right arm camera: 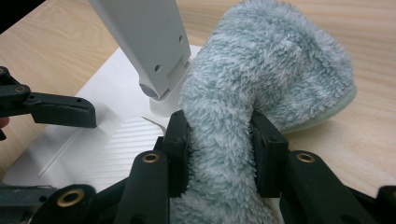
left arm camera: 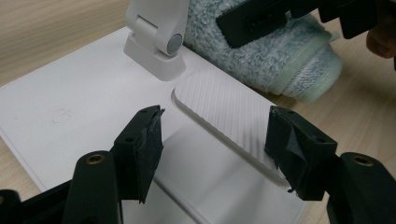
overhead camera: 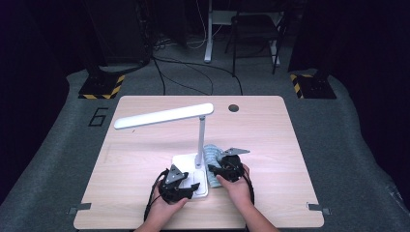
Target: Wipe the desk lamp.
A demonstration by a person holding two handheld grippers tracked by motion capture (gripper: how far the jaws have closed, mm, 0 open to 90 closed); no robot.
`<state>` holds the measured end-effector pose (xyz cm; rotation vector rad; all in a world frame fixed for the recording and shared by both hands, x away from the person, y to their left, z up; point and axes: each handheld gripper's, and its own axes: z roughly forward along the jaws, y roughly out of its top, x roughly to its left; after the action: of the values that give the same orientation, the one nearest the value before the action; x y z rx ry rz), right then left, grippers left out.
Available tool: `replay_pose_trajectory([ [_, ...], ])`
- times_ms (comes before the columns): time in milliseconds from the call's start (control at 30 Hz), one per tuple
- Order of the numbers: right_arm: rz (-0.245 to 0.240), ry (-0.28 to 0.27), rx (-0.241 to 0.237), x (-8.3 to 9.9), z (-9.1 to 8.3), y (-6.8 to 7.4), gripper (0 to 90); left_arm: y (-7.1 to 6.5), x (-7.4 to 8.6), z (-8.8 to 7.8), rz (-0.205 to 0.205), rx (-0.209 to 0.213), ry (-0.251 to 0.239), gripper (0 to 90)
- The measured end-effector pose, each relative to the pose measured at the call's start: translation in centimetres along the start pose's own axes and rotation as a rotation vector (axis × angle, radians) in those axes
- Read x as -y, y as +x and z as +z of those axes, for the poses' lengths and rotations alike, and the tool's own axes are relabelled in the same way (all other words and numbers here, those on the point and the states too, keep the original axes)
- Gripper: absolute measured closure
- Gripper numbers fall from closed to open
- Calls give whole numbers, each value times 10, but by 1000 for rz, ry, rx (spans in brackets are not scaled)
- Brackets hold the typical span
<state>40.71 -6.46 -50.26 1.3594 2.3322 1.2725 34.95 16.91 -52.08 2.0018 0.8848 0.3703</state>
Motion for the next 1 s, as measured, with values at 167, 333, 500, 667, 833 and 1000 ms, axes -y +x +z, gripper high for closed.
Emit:
replay_pose_trajectory([
  [167,-45,-16,21,-1,-14,0,640,0,0,0,0,5,2,361],
  [333,-59,-38,40,0,-31,-3,639,0,0,1,-9,1,-8,360],
  [500,-100,-56,76,5,-46,-7,637,0,0,0,-5,3,-7,361],
  [667,-92,-72,118,12,-66,-19,635,0,0,1,-10,3,-12,360],
  [833,-38,-93,147,20,-83,-38,632,0,1,1,-12,5,-15,360],
  [1000,0,-112,194,30,-98,-60,629,-1,1,1,-24,7,-18,360],
])
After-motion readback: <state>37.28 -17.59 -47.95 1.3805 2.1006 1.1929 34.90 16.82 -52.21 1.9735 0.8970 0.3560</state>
